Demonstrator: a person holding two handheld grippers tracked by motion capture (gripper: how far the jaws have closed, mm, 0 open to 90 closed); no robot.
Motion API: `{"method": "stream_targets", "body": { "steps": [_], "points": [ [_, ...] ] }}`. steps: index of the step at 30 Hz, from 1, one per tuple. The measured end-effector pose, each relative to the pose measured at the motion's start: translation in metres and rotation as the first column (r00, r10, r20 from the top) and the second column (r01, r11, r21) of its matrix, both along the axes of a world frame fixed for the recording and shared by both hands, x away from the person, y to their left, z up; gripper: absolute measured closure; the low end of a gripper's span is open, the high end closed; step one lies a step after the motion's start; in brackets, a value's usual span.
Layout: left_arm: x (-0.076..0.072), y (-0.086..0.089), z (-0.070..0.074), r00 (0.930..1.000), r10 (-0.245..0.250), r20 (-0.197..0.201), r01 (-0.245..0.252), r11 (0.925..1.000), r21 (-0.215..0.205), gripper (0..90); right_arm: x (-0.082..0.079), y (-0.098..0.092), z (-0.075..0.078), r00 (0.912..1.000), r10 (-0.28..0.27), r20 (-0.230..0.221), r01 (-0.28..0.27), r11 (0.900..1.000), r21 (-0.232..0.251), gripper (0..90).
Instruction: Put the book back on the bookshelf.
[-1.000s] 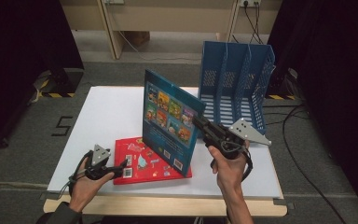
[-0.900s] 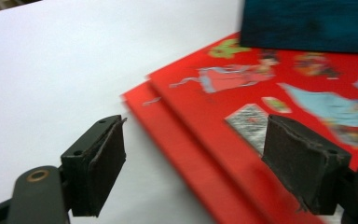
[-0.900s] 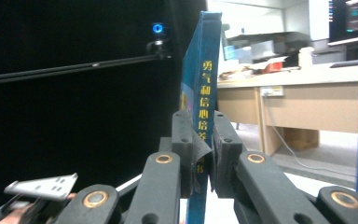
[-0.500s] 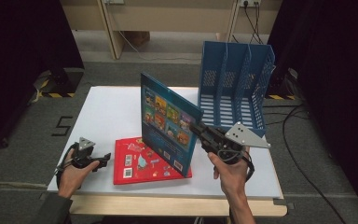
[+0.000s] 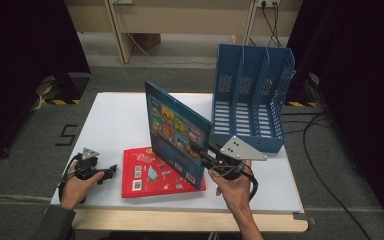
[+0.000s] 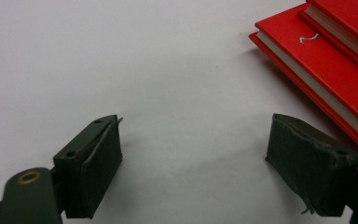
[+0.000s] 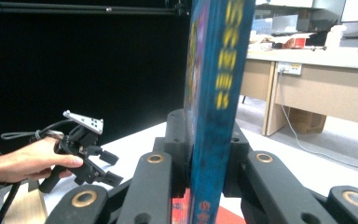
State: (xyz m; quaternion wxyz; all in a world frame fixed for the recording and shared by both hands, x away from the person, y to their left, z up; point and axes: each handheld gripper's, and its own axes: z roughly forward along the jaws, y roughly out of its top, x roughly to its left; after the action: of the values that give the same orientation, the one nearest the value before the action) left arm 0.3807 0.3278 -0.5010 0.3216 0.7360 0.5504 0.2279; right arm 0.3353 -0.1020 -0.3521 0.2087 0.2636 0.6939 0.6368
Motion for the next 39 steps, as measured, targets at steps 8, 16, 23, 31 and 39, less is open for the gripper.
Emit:
{"method": "stream_targets", "body": {
  "steps": [8,16,23,31,39],
  "points": [
    [0.0,0.0,0.0,1.0,0.0,0.001,0.0,1.0,-0.001,16.4,0.003,0.007,-0.014,0.9997,0.006,-0.024,-0.006,1.0,-0.017,78.0],
    [0.0,0.0,0.0,1.0,0.0,0.001,0.0,1.0,-0.002,16.4,0.007,0.014,-0.027,0.9994,0.01,-0.034,-0.011,1.0,-0.029,77.9],
    [0.0,0.0,0.0,1.0,0.001,0.002,-0.001,1.0,-0.002,16.4,0.009,0.019,-0.041,0.9998,-0.009,-0.02,0.008,0.999,-0.04,77.6],
    [-0.001,0.0,0.0,1.0,0.0,0.003,0.0,1.0,-0.001,16.4,0.01,0.025,-0.052,0.9995,-0.005,-0.031,0.004,0.999,-0.041,77.9],
    [0.0,0.0,0.0,1.0,-0.001,0.002,0.001,1.0,-0.001,16.4,0.011,0.026,-0.057,0.9992,0.001,-0.041,-0.003,0.999,-0.034,78.1]
  ]
}}
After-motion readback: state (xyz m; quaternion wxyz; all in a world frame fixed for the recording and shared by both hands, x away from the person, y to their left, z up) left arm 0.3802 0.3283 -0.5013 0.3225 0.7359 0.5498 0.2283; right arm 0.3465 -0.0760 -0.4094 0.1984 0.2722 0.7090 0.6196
